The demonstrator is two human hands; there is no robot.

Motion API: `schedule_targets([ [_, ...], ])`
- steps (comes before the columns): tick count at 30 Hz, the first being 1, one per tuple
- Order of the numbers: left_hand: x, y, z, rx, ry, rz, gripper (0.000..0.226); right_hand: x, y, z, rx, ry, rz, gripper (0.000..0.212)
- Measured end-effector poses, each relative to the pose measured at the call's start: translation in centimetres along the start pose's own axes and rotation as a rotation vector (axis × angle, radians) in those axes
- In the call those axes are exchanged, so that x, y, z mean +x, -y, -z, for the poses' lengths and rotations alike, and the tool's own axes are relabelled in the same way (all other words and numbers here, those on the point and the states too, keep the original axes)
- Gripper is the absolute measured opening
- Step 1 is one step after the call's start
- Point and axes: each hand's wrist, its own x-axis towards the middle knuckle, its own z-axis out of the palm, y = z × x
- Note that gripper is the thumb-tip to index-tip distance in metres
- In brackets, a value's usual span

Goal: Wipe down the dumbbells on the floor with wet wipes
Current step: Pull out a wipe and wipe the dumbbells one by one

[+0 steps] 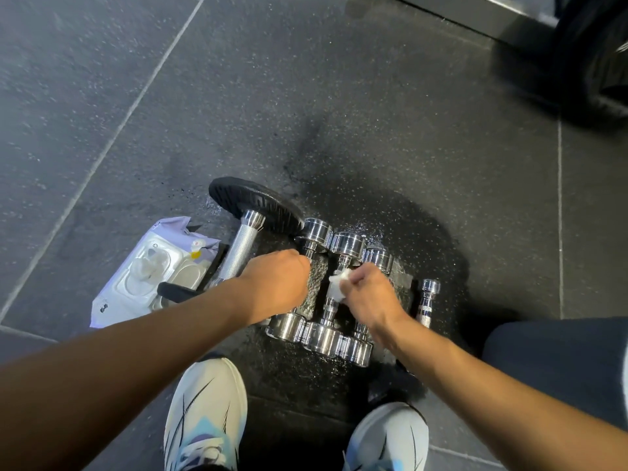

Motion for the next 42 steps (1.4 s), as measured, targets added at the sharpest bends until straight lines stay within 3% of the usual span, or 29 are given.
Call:
schedule_targets([
  [4, 0.1, 0.4, -0.2, -0.033, -0.011, 0.005, 0.01, -0.9, -1.3, -0.5, 0.022, 0.094, -0.066, 0.009],
  [9, 0.3, 0.4, -0.2, -0.049, -0.017, 0.0, 0.014, 1.3, 0.2, 0.6, 0.034, -0.039, 0.01, 0.004],
  [14, 0.4, 0.7, -0.4, -0.059, -0.027, -0.015, 0.014, -0.3, -2.3, -0.4, 0.08, 0.166, -0.055, 0.011],
  [19, 0.4, 0.6, -0.4, -0.065, -0.028, -0.02, 0.012, 2.0, -0.1, 0.6, 0.141, -0.025, -0.043, 0.008],
  [24, 0.6, 0.7, -0.5, -0.065, -0.044, -0.022, 0.009, -0.4, -2.2, -0.8, 0.066, 0.169, -0.102, 0.013],
  [28, 0.6, 0.6, -0.5, -0.071, -0.038, -0.033, 0.013, 1.8, -0.6, 0.5, 0.125, 0.077, -0.077, 0.011],
  [32, 0.4, 0.4, -0.5, -0.06, -0.039, -0.036, 0.016, 2.1, 0.0, 0.1, -0.183, -0.118, 0.033, 0.009],
  [35, 0.3, 0.5, -0.4, -0.057, -0.044, -0.027, 0.011, 0.2, -1.9, -0.9, -0.403, 0.04, 0.038, 0.01],
  [38, 0.1, 0.2, -0.5, -0.056, -0.088, 0.0, 0.017, -0.3, -2.0, -0.1, -0.344, 0.175, 0.058, 0.01],
  [42, 0.0, -1.4, -0.7, -0.34, -0.135, -0.041, 0.017, -0.3, -0.7, 1.1, -0.409, 0.106, 0.195, 0.014],
])
